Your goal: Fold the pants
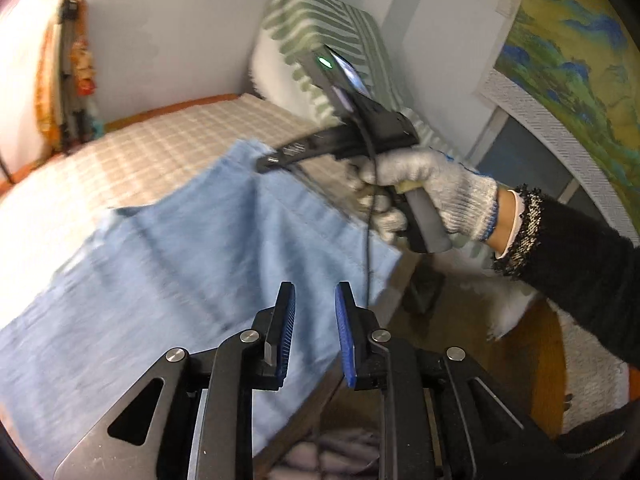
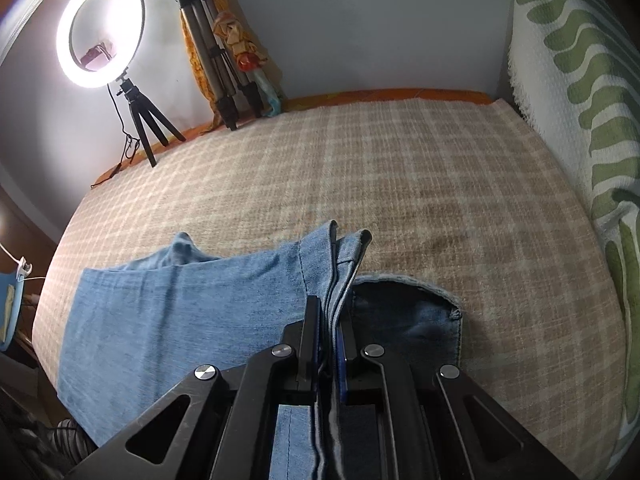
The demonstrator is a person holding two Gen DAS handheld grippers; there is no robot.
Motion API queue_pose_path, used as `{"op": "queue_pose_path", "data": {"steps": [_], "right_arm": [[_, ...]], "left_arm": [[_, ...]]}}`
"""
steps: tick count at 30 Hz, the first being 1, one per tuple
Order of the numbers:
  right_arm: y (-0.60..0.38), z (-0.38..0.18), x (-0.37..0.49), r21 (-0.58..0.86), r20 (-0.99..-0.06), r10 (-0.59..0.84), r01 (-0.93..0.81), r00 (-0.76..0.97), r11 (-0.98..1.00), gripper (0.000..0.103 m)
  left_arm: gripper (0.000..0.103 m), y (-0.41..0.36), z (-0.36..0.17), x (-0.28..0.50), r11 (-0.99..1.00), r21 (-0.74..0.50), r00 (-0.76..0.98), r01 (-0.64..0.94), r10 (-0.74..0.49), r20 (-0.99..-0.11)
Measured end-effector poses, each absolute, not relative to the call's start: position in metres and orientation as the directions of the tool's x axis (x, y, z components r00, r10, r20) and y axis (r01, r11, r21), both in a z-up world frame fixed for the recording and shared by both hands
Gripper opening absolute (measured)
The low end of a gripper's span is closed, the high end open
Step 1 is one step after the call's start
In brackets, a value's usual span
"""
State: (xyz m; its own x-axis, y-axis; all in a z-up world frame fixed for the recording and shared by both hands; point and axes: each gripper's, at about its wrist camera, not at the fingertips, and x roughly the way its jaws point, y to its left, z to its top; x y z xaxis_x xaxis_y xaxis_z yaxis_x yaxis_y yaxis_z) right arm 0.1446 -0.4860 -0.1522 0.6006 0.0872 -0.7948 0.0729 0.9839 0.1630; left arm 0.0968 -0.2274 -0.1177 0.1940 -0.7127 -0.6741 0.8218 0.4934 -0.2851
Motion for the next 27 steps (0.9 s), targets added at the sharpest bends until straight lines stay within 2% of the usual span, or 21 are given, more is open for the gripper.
{"op": "queue_pose_path", "data": {"steps": [9, 11, 16, 17, 19, 23, 26, 27], "right_arm": [[-0.487, -0.171, 0.151, 0.119, -0.816, 0.040, 0.100, 0.577, 0.988, 0.008], [-0.488, -0.174, 0.151, 0.097, -0.821, 0.017, 0.109, 0.571, 0.989, 0.014], [-0.488, -0.179, 0.153, 0.031, -0.838, -0.050, 0.139, 0.543, 0.990, 0.031], [-0.489, -0.179, 0.153, 0.017, -0.839, -0.066, 0.147, 0.540, 0.989, 0.036], [-0.490, -0.178, 0.153, 0.021, -0.841, -0.072, 0.165, 0.537, 0.986, 0.036], [-0.491, -0.167, 0.147, 0.025, -0.829, -0.100, 0.215, 0.550, 0.976, 0.037], [-0.490, -0.150, 0.137, 0.074, -0.802, -0.082, 0.235, 0.591, 0.969, 0.039], [-0.490, -0.144, 0.134, 0.101, -0.792, -0.067, 0.238, 0.607, 0.966, 0.039]], "left_arm": [[0.021, -0.195, -0.098, 0.091, 0.599, -0.173, 0.351, 0.782, -0.652, -0.672], [0.026, -0.184, -0.096, 0.091, 0.617, -0.156, 0.377, 0.771, -0.640, -0.670], [0.027, -0.167, -0.091, 0.091, 0.646, -0.141, 0.416, 0.750, -0.626, -0.659], [0.033, -0.166, -0.089, 0.090, 0.651, -0.135, 0.425, 0.747, -0.623, -0.656], [0.045, -0.161, -0.086, 0.089, 0.663, -0.121, 0.445, 0.739, -0.615, -0.651], [0.046, -0.144, -0.085, 0.089, 0.683, -0.117, 0.469, 0.721, -0.605, -0.644], [0.057, -0.125, -0.088, 0.092, 0.715, -0.130, 0.491, 0.687, -0.588, -0.643], [0.057, -0.118, -0.090, 0.093, 0.727, -0.136, 0.497, 0.674, -0.582, -0.644]]}}
